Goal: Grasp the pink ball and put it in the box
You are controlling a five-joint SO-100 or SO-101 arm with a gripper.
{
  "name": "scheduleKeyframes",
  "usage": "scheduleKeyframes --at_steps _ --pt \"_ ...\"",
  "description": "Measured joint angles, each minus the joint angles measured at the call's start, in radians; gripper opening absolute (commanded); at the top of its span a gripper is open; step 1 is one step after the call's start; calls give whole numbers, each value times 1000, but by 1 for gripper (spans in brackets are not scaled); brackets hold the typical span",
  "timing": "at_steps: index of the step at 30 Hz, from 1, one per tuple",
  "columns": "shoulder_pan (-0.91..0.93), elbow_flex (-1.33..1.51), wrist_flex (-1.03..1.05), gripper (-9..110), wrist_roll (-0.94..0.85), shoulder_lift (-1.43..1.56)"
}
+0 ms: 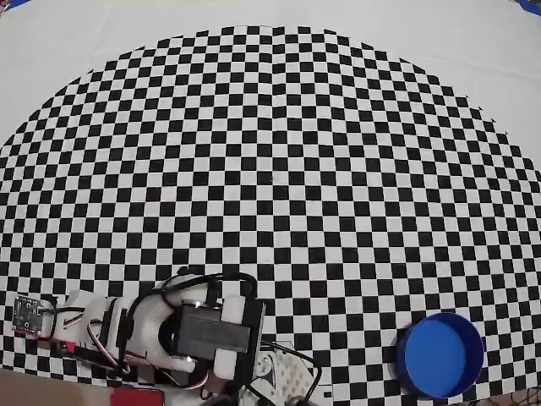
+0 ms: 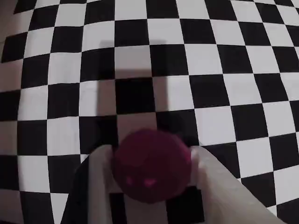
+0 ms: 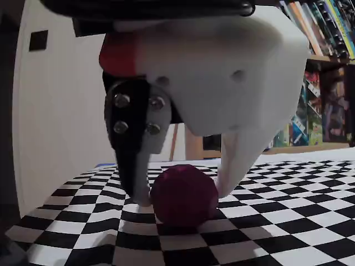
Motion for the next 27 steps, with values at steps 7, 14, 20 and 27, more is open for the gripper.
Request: scheduleKeyframes --at_steps 7,14,20,27 --pt "0 -3 0 0 0 0" --pt "0 -5 0 0 0 0" --pt "0 -5 0 0 0 0" --pt "0 -5 0 0 0 28"
